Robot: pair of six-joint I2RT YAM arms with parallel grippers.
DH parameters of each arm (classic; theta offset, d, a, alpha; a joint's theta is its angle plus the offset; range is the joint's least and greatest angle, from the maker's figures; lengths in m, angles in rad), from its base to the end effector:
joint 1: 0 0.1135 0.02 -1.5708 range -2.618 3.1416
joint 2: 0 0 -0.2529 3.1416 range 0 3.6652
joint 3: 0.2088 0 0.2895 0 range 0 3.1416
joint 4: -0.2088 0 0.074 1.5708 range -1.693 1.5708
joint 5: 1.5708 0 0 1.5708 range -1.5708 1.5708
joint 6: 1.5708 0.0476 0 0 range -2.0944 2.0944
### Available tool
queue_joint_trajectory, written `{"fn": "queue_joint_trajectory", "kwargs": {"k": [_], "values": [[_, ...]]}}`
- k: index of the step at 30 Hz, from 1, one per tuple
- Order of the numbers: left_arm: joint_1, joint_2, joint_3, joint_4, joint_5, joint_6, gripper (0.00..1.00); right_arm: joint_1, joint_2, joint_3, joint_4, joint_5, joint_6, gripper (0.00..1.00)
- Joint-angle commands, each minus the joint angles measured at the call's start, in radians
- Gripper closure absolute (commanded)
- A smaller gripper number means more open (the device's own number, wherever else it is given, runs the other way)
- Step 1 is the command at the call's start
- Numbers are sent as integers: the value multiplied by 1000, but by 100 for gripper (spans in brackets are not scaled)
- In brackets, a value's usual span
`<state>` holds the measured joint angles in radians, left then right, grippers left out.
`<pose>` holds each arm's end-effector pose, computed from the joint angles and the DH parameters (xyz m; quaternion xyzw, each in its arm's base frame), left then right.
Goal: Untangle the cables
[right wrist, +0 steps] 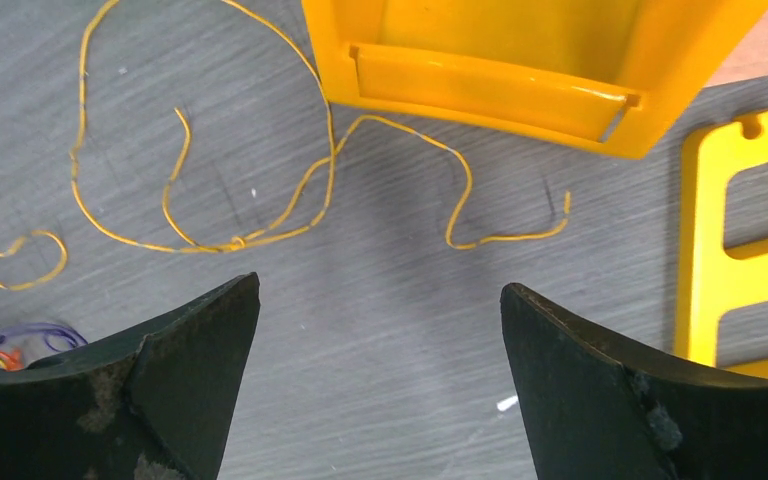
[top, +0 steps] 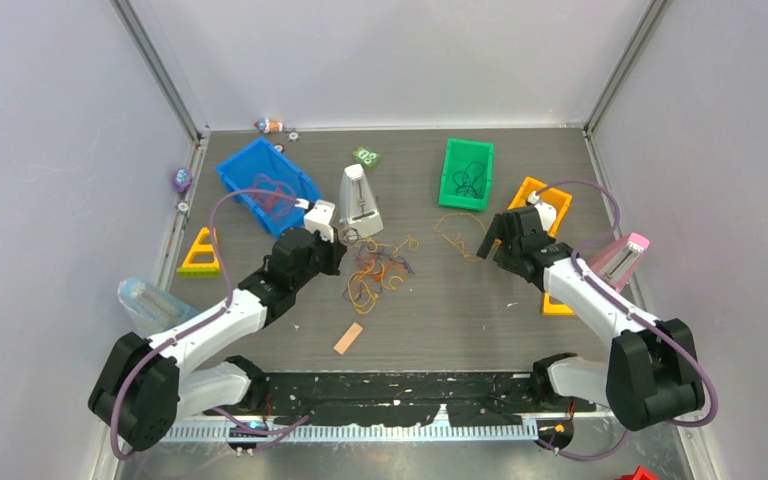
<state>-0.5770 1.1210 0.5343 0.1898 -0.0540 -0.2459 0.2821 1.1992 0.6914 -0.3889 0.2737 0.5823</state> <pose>0.2455 -0.1567 0.1874 0.1224 0.8234 -0.2008 0.5164 0.2722 0.0655 0.1702 0.1844 0.9177 0.0203 0.3514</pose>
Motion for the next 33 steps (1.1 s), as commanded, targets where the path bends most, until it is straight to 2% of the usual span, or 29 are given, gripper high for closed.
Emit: {"fn": "queue_joint_trajectory", "kwargs": {"k": [1, 4, 7, 18, 23, 27, 32, 33], "values": [[-6, -13, 8, 48, 12, 21, 100, -7, 39, 16, 113, -9, 142, 5], [-5, -16, 6, 48, 14, 21, 100, -13, 101, 38, 132, 9, 114, 5], [-6, -18, 6, 48, 14, 20, 100, -37, 146, 38, 172, -53, 92, 5], [-5, -16, 6, 50, 12, 23, 100, -44, 246, 33, 212, -24, 132, 5], [-5, -19, 6, 48, 3, 28, 100, -29, 323, 111, 103, 83, 184, 1], [-4, -20, 6, 47, 0, 30, 100, 23, 378, 178, 33, 176, 186, 10], [-5, -22, 7, 43, -2, 30, 100, 57, 439, 244, -28, 239, 190, 32], [-5, -21, 8, 43, -3, 30, 100, 67, 463, 269, -51, 245, 185, 33]]}}
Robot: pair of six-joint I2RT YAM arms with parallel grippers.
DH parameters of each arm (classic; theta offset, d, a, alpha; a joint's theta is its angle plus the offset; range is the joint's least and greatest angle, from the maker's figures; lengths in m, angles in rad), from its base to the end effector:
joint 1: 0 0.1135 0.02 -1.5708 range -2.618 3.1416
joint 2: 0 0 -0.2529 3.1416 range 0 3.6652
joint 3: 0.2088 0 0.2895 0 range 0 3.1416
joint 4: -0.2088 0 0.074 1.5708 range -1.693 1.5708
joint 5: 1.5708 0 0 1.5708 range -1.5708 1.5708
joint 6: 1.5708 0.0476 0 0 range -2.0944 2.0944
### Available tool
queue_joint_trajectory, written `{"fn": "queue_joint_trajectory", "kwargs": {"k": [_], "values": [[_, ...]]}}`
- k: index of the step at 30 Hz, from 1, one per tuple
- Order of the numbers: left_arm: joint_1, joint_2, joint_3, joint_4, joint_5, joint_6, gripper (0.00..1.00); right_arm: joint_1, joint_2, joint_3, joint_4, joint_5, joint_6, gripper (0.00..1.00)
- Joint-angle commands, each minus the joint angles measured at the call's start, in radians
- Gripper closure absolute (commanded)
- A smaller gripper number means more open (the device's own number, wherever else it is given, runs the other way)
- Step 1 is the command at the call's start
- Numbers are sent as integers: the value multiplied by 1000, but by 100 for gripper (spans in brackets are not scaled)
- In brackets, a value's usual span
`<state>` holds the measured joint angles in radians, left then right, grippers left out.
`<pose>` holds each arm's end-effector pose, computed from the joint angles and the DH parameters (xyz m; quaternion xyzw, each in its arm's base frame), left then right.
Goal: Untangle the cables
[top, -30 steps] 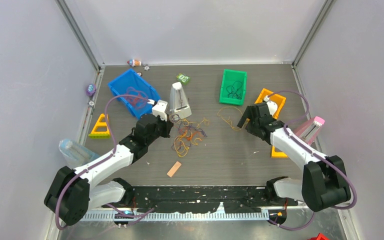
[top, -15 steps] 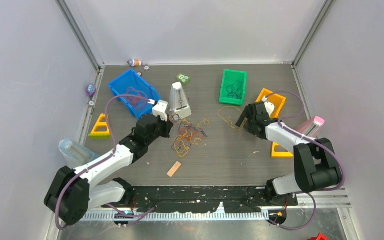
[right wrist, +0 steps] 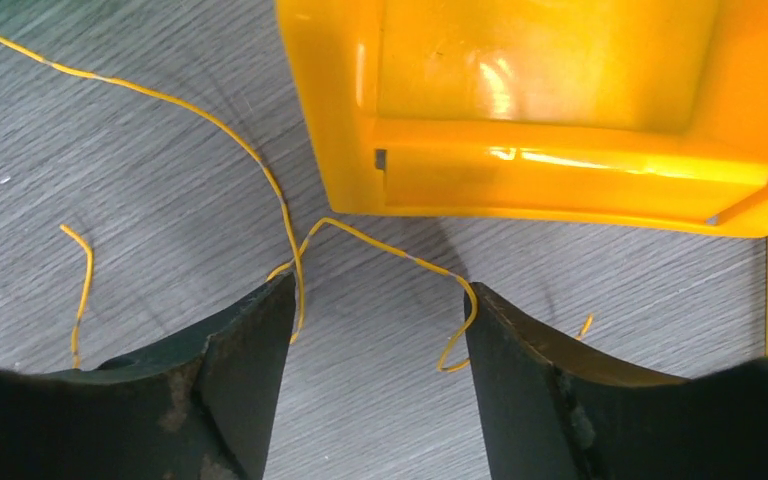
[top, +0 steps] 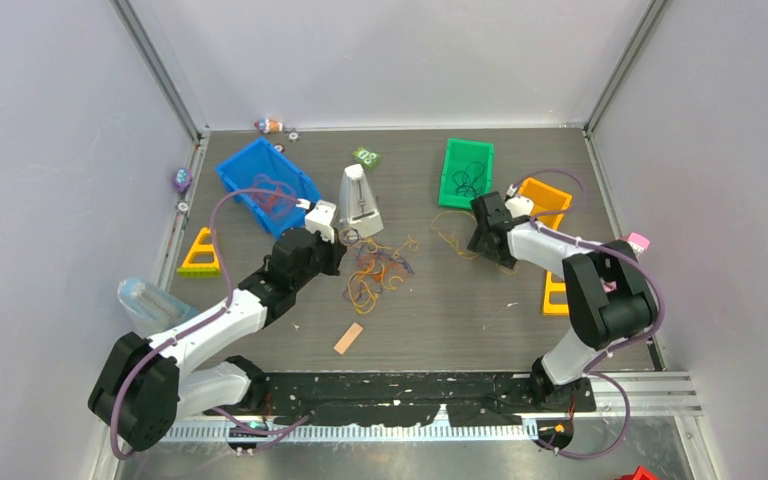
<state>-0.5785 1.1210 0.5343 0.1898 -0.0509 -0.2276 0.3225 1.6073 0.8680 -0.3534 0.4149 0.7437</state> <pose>0.2451 -0.1572 0.1874 0.1314 0.8220 -0.1977 0.5176 0.3219 0.0873 0.1154 0.2464 0.9195 -0.0546 0.3012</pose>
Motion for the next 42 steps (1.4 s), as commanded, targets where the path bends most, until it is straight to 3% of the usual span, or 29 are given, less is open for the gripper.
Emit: {"fn": "queue_joint_trajectory", "kwargs": {"k": [1, 3, 4, 8, 20, 28, 36, 42], "values": [[-3, -22, 8, 43, -5, 11, 100, 31, 67, 103, -110, 119, 22, 35], [-4, -23, 7, 42, -6, 11, 100, 41, 89, 119, -114, 127, 11, 45], [-4, -23, 9, 40, -6, 11, 100, 46, 94, 116, -111, 124, 6, 60], [-3, -26, 7, 39, -9, 13, 100, 50, 73, 104, -69, 78, -28, 92], [-3, -35, 6, 37, -8, 13, 100, 47, -283, 109, -100, 5, -160, 95], [-4, -36, 5, 38, 0, 14, 100, -5, -418, 299, -290, 138, -224, 94], [-4, -33, 6, 39, 0, 13, 100, -126, -392, 381, -443, 460, -191, 92], [-4, -27, 8, 39, 5, 14, 100, -134, -282, 348, -420, 522, -159, 92]]}}
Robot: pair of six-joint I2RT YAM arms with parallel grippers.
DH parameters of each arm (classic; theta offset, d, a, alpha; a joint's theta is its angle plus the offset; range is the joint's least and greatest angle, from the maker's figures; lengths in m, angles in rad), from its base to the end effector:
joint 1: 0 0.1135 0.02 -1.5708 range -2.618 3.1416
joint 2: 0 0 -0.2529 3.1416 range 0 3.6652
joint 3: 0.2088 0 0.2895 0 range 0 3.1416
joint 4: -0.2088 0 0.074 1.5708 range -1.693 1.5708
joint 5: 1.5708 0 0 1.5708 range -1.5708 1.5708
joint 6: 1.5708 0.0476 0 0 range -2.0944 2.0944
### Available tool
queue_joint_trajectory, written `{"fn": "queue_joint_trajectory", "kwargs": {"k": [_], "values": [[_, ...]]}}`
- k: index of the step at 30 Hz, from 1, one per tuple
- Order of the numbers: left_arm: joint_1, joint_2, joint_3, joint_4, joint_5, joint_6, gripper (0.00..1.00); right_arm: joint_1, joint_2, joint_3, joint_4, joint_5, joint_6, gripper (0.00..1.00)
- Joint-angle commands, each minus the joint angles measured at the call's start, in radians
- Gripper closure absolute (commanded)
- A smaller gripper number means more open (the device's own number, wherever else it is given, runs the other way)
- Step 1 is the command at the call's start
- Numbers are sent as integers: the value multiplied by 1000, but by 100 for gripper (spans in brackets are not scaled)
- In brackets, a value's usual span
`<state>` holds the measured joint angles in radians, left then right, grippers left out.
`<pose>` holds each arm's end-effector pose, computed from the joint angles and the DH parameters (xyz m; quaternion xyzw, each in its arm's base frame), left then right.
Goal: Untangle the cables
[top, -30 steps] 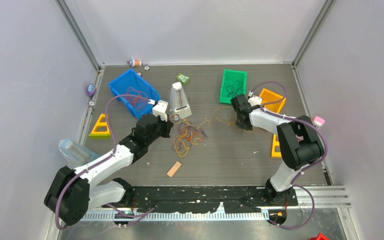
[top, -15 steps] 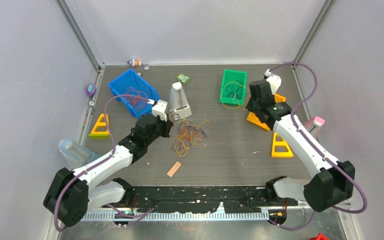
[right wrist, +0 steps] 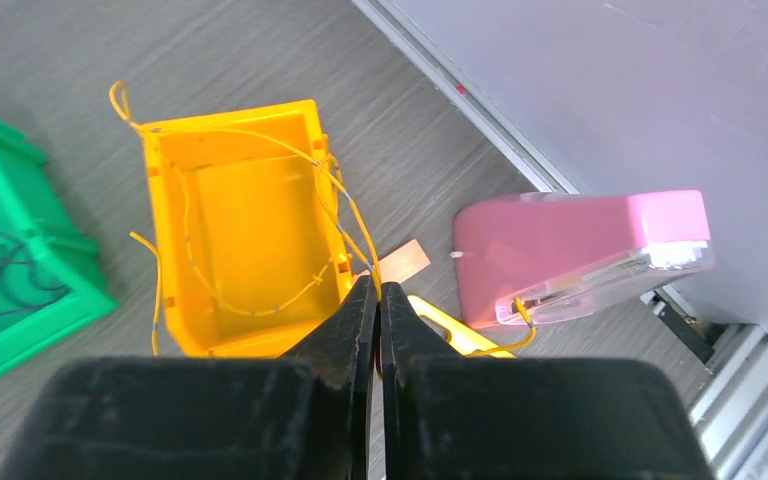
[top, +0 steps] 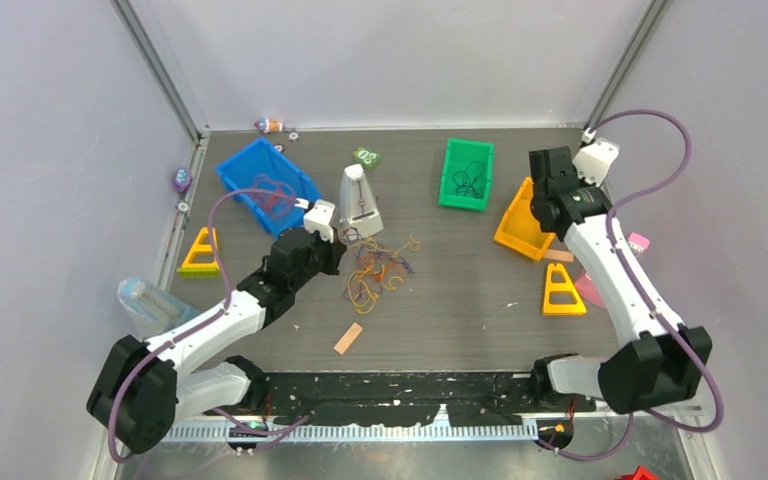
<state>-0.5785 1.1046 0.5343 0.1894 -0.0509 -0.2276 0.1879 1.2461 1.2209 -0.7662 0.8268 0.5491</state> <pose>0.2441 -0.1565 0.1918 0.1305 0.8177 -0.2004 0.5237 0.2999 0.0214 0.3305 0.3023 0.8059 -0.2213 0.4584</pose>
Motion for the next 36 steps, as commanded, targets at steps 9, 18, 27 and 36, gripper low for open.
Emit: {"fn": "queue_joint_trajectory", "kwargs": {"k": [9, 18, 27, 36], "values": [[-5, -6, 12, 38, 3, 16, 100, 2, 400, 68, 16, 107, 79, 93], [-5, -7, 11, 36, 1, 19, 100, -13, 622, 195, 118, -61, 9, 95], [-5, -1, 16, 35, 5, 20, 100, -125, 721, 187, 211, -397, 29, 95], [-4, 0, 17, 33, 9, 19, 100, -174, 622, 131, 233, -456, 22, 60]]}}
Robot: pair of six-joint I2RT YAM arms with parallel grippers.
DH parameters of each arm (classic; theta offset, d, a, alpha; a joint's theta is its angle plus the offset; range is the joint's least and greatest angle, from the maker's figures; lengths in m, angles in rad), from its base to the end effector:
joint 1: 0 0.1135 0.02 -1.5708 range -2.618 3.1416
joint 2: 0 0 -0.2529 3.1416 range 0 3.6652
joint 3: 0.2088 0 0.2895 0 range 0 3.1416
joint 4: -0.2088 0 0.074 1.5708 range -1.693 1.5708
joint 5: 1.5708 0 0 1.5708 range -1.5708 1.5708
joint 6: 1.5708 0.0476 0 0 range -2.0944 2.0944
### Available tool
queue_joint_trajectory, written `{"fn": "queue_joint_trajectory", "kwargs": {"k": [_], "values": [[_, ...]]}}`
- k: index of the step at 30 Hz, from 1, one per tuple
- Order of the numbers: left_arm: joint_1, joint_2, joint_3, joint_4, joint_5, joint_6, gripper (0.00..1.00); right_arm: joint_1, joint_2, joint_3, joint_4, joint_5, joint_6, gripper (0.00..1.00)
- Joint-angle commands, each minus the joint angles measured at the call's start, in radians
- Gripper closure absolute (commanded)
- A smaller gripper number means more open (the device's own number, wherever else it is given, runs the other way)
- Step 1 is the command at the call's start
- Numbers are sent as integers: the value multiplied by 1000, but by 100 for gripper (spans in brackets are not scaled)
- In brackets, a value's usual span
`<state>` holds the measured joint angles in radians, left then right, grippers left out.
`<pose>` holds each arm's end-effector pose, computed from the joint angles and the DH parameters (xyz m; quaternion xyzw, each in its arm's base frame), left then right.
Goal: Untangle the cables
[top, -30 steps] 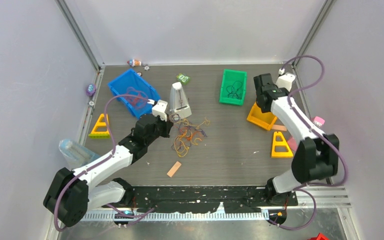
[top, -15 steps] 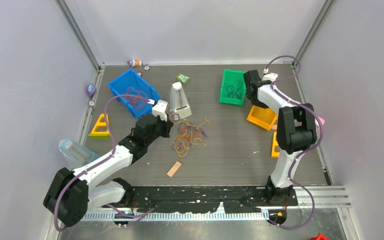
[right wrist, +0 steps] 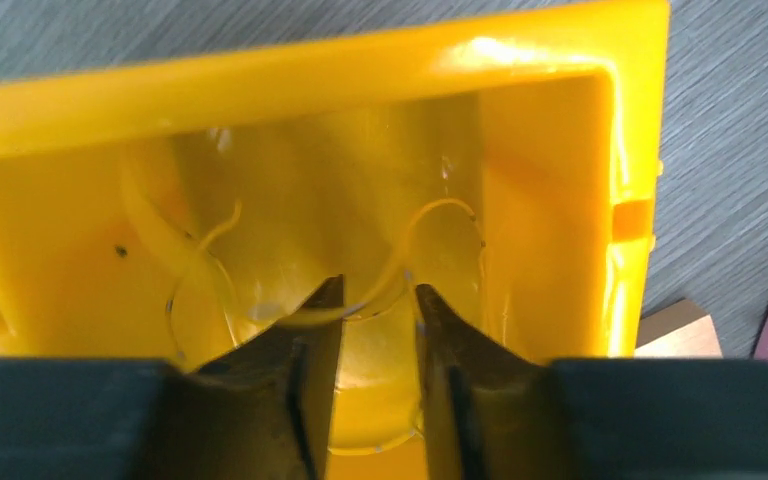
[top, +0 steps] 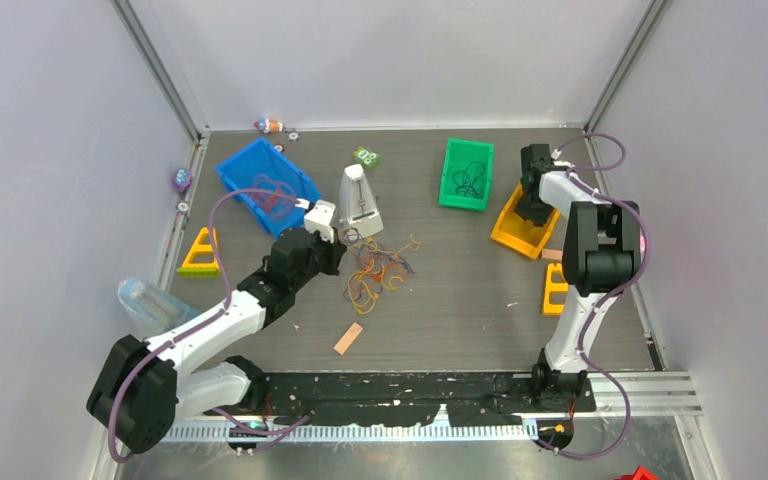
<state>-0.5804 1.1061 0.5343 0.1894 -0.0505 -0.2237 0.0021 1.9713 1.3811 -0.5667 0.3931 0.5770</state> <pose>0.2439 -0.1570 0.1914 0.1330 0.8177 -0.1998 0.5232 0.4348 -0.0173 0.1306 0.3106 0.9091 -0.1256 0.2477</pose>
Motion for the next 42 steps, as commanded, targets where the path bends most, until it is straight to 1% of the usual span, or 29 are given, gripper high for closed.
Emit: {"fn": "queue_joint_trajectory", "kwargs": {"k": [1, 3, 8, 11, 14, 18, 21, 23, 28, 30, 34, 38, 40, 42], "values": [[-3, 0, 18, 33, 9, 15, 100, 12, -137, -33, 33, -15, -9, 55], [-3, -2, 18, 33, 11, 15, 100, 12, -184, -40, 27, 6, -24, 41], [-3, -7, 15, 33, 11, 15, 100, 13, -293, -71, 33, -1, -53, 38], [-4, -9, 16, 33, 13, 16, 100, 13, -358, -103, 74, -39, -70, 30], [-6, -7, 16, 34, 14, 17, 100, 13, -373, -122, 89, -58, -77, 28], [-8, -5, 16, 34, 12, 18, 100, 12, -373, -131, 118, -136, -89, 28], [-9, -7, 16, 33, 12, 21, 100, 12, -424, -182, 194, -207, -106, 27], [-10, -8, 14, 34, 13, 21, 100, 12, -464, -209, 202, -181, -111, 27], [-13, -7, 15, 36, 16, 22, 100, 13, -514, -200, 86, 8, -110, 29], [-14, -2, 16, 38, 17, 21, 100, -23, -533, -226, 71, 53, -98, 31], [-14, -1, 16, 40, 20, 20, 100, -117, -566, -311, 107, -33, -65, 34], [-16, 0, 15, 41, 22, 18, 100, -152, -563, -368, 151, -81, -47, 36], [-15, -4, 15, 41, 24, 18, 100, -159, -548, -378, 162, -89, -42, 39], [-16, -7, 14, 41, 23, 18, 100, -162, -530, -382, 170, -98, -37, 45]]}}
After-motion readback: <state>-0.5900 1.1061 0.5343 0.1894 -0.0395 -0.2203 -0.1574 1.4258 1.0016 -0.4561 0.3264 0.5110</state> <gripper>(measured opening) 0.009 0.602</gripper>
